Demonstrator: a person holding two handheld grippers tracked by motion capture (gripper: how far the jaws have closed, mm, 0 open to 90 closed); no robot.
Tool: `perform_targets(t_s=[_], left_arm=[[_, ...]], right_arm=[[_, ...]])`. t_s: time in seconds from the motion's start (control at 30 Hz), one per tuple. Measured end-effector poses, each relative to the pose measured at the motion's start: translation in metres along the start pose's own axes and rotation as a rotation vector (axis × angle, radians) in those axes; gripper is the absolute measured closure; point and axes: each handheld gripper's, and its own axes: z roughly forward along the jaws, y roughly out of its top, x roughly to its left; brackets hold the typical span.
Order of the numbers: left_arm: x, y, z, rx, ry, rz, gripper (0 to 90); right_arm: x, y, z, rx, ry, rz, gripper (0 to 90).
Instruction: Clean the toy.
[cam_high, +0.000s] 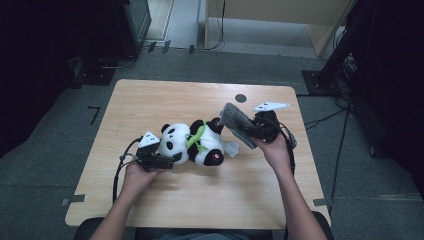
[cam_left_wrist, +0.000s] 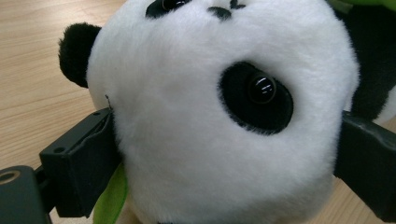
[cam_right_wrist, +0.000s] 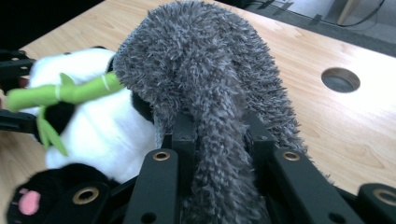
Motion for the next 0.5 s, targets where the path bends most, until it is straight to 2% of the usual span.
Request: perform_targets(t_s=[0.17,0.3,0.5], left_arm=[[-0.001,0.001,0.000,0.006,0.005,0.003,2.6],[-0.001,0.001,0.000,0.007,0.005,0.004,2.6],[-0.001,0.001,0.000,0.003,0.005,-0.002,2.8]], right_arm=[[0.006,0.012,0.000,-0.007,0.023,-0.017,72.0],[0.011,0.022,0.003,0.009,0.038,-0.029,72.0],[0.025,0.041,0.009,0.019,0.051,-0.074,71.9]])
